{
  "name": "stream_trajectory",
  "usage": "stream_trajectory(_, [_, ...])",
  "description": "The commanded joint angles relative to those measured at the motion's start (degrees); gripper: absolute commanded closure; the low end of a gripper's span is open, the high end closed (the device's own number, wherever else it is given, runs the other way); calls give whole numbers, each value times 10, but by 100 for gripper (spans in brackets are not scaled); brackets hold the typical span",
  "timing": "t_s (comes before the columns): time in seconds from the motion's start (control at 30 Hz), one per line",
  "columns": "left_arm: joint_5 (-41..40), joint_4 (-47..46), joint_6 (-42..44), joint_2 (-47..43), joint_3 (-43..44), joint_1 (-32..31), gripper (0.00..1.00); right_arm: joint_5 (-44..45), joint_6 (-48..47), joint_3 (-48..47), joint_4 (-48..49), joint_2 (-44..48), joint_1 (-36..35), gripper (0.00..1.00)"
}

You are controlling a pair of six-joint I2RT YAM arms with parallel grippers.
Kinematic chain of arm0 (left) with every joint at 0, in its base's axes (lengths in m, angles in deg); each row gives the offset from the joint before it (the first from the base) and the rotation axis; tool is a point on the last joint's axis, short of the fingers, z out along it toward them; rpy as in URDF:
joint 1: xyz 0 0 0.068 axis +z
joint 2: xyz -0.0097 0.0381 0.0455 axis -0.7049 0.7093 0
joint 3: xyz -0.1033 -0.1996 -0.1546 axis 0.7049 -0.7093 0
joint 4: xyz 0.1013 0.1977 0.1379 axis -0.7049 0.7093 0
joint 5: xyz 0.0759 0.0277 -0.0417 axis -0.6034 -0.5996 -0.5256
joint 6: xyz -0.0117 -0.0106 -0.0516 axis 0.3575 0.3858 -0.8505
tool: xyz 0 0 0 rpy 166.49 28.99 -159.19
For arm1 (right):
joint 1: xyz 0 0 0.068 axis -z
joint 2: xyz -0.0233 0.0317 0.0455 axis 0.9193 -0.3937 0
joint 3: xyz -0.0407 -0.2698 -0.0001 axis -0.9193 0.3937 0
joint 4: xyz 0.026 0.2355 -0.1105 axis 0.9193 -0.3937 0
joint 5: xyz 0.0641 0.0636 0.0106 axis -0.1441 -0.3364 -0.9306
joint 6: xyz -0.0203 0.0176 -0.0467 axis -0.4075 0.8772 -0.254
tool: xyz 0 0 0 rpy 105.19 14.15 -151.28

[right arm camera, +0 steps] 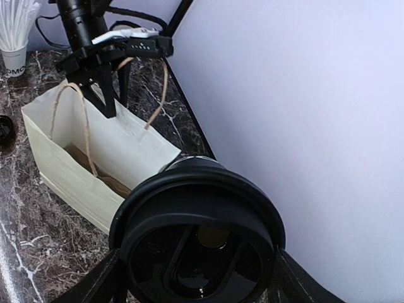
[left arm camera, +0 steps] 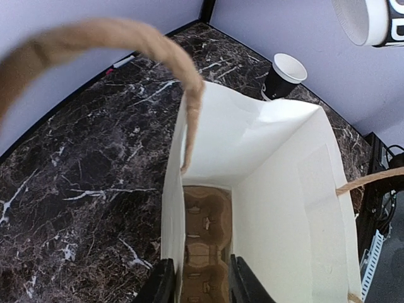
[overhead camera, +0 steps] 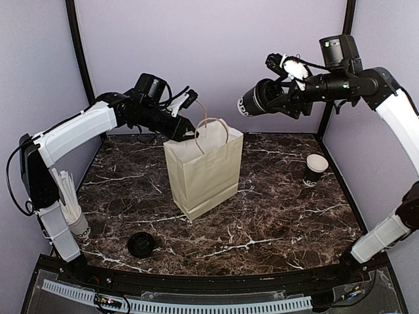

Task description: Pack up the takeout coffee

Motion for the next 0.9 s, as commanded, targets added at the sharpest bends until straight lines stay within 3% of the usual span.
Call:
stream_trajectory(0.0, [42,23,32,-1,14,-21,68,-25,-1,-1,11,-1,-38,65])
stream_trajectory(0.33, [62,15,43,-19,4,-63,79,-35,-50,11,-44,2,-115,68])
stream_trajectory(0.6, [84,-29,19,-54,-29,-87,98,-11,-104,79,-65,66,-150,71])
stream_trajectory(0.87, [24,-31,6,-60,-17,-157,100,69,-128,149,-92,108,-226,72])
